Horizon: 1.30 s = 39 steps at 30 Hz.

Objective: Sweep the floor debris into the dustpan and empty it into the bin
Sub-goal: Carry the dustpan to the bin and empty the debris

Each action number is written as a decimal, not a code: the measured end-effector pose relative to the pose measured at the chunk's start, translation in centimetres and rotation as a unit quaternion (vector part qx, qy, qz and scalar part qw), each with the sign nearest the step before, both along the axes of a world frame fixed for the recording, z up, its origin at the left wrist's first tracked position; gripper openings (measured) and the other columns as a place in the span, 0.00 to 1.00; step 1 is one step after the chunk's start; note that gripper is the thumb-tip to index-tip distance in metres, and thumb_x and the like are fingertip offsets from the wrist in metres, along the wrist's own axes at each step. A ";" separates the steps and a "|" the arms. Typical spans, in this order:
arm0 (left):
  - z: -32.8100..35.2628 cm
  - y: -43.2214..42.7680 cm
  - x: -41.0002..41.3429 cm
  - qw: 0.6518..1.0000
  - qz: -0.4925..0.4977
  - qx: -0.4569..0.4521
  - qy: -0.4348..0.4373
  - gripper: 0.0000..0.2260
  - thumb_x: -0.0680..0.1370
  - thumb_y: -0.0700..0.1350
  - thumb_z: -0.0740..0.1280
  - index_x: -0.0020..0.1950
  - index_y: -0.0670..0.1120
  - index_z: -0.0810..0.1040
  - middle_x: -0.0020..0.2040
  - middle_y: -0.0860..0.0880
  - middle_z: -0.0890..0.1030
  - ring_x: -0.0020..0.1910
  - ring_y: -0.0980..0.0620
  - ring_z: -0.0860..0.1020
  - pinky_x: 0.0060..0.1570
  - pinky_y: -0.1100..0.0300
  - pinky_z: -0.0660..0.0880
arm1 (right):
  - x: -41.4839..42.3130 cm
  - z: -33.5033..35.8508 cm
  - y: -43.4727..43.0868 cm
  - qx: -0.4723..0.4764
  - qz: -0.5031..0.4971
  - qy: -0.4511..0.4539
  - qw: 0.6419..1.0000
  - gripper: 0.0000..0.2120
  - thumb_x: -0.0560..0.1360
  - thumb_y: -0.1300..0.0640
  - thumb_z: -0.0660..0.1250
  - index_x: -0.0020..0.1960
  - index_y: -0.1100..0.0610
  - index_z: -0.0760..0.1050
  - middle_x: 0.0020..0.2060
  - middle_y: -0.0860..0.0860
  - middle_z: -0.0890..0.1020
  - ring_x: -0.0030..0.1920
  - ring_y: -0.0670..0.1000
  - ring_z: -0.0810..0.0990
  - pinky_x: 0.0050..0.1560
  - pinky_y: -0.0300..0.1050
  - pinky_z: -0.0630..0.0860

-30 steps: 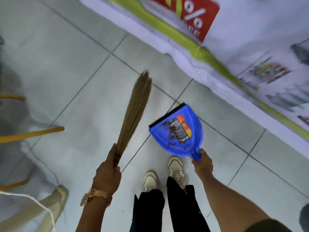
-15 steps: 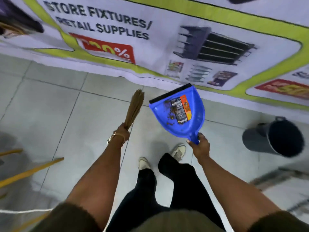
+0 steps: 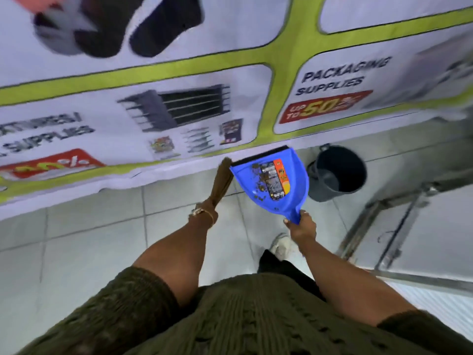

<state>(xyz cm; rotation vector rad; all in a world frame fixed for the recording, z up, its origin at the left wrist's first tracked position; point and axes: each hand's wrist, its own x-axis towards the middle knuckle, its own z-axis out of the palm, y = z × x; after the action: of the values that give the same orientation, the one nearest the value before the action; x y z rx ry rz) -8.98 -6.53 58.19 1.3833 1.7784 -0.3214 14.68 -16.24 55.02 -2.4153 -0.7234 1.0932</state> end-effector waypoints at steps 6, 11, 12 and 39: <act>-0.9 3.7 14.3 0.988 -0.146 0.035 0.028 0.19 0.77 0.42 0.58 0.68 0.46 0.71 0.62 0.38 0.77 0.58 0.38 0.78 0.53 0.52 0.78 | 13.6 -1.2 0.5 -0.027 -0.087 0.010 0.996 0.20 0.76 0.58 0.68 0.64 0.64 0.67 0.56 0.63 0.77 0.60 0.65 0.77 0.56 0.53 0.73; -1.2 6.9 21.9 0.985 -0.172 0.012 0.027 0.18 0.77 0.43 0.58 0.66 0.46 0.72 0.60 0.39 0.77 0.54 0.40 0.80 0.49 0.53 0.81 | 21.0 -2.5 4.3 -0.050 -0.122 0.037 0.991 0.21 0.78 0.57 0.65 0.68 0.64 0.67 0.63 0.63 0.74 0.66 0.64 0.74 0.66 0.56 0.70; -1.2 7.5 22.7 0.983 -0.182 0.009 0.037 0.18 0.76 0.43 0.58 0.66 0.46 0.71 0.60 0.39 0.77 0.55 0.39 0.80 0.51 0.52 0.81 | 22.1 -2.6 5.3 -0.069 -0.122 0.038 0.989 0.22 0.78 0.56 0.65 0.69 0.63 0.66 0.66 0.63 0.73 0.67 0.63 0.73 0.67 0.55 0.70; -6.2 10.8 32.4 0.938 -0.300 -0.021 0.173 0.25 0.79 0.45 0.55 0.76 0.59 0.57 0.67 0.43 0.73 0.65 0.42 0.74 0.61 0.51 0.73 | 36.1 -9.4 15.0 -0.134 -0.227 0.086 0.961 0.24 0.83 0.49 0.51 0.70 0.65 0.67 0.68 0.64 0.73 0.67 0.63 0.73 0.65 0.53 0.71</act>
<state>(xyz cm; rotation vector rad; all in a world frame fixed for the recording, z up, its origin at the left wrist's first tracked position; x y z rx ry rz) 23.38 4.26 51.95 1.9092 1.5561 -0.9749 50.81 -1.26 45.65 -2.4818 0.0473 1.2383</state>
